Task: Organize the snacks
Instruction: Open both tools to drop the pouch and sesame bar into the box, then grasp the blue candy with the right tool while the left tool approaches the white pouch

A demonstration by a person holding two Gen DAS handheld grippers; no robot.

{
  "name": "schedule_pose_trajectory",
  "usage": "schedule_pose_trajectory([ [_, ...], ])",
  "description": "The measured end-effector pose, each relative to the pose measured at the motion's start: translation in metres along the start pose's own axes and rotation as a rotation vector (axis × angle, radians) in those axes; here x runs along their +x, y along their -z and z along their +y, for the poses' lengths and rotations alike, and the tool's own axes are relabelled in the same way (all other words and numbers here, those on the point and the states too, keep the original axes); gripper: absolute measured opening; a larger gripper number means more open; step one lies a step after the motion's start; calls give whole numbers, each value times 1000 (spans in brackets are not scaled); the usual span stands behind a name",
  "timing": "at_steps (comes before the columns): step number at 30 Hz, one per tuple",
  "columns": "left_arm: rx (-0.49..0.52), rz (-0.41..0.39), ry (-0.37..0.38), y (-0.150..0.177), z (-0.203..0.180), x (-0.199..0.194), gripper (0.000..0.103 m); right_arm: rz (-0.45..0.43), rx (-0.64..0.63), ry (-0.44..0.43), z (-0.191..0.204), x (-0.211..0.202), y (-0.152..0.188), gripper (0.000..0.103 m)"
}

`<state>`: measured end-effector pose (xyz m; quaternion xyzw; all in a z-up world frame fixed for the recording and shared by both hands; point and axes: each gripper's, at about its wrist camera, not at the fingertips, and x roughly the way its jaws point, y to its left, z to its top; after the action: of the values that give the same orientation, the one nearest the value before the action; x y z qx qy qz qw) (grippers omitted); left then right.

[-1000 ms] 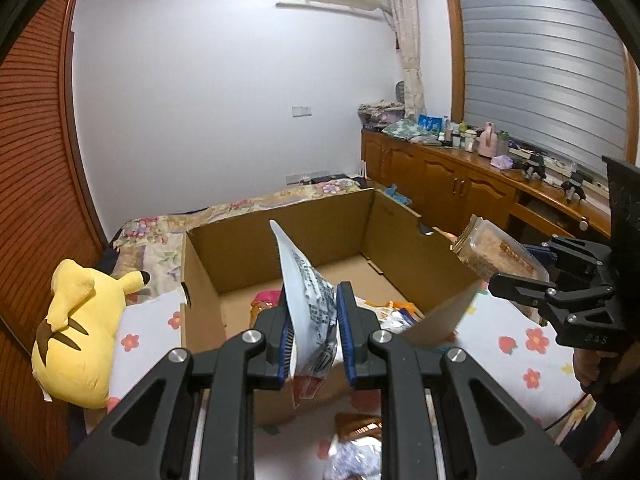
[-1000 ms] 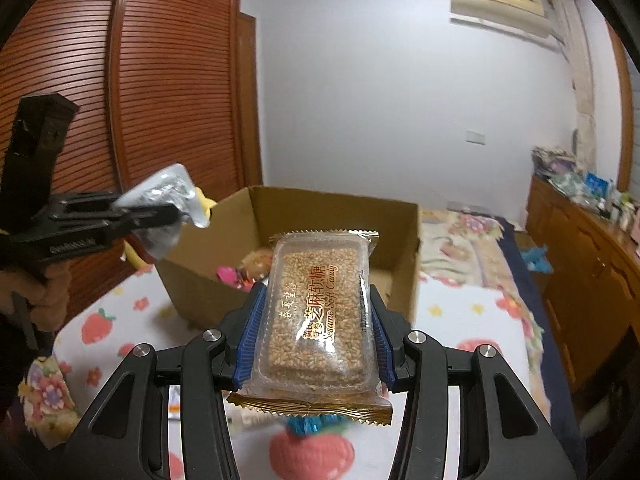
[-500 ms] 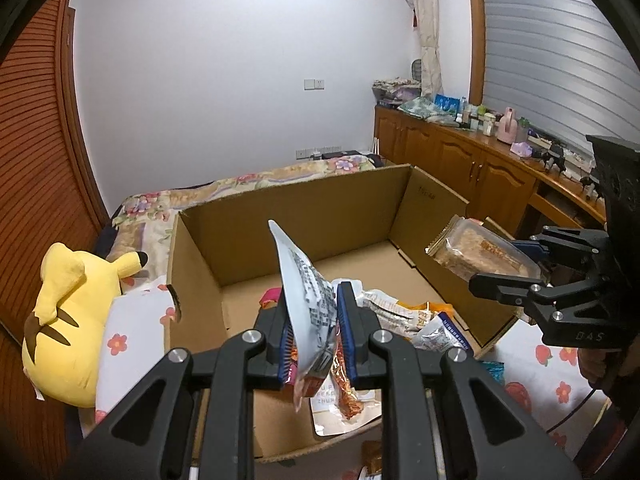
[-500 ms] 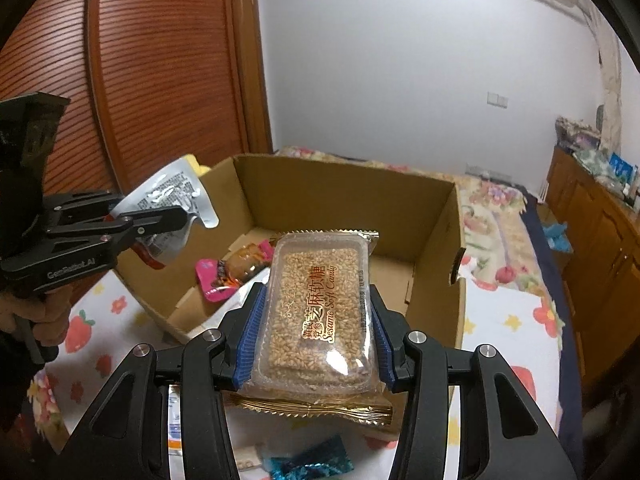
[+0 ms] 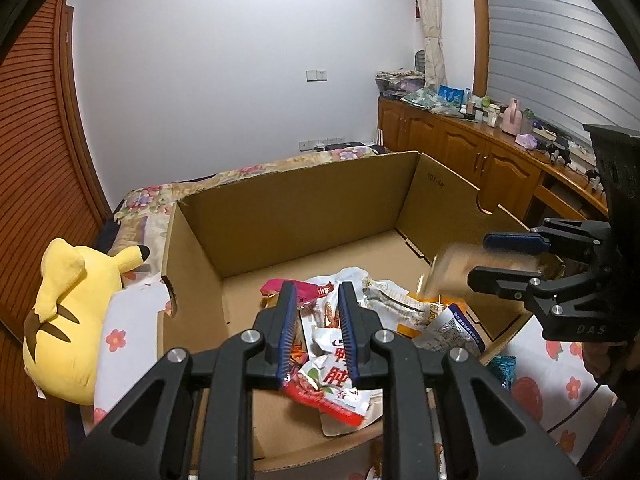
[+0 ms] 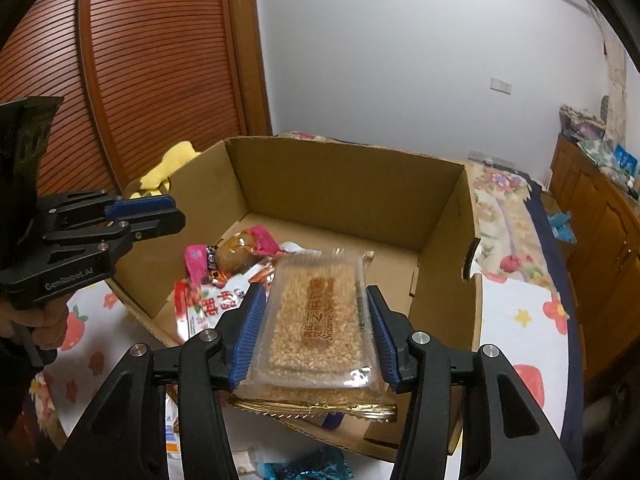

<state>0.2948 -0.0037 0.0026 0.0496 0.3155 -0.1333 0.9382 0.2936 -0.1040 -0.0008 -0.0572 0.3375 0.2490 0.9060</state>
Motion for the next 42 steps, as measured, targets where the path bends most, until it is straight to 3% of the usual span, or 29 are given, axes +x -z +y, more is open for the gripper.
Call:
schedule_pose_trajectory([
  [2,0,-3,1,1,-1,-2,20,-7,2,6,0,-2,0,57],
  [13,3,-27,-2,9,-7,-29,23,-58,-11,30,12,-35,5,57],
  [25,-4,-67,0,28,-15,-78,44,-80,9,45,27,-81,36,57],
  [34,-25,-42,34,71,-29,-91,46,-42,56,44,28,-87,72,59],
  [42,-20,38,14,120,-49,-65,47,60,98,48,19,-51,101,59],
])
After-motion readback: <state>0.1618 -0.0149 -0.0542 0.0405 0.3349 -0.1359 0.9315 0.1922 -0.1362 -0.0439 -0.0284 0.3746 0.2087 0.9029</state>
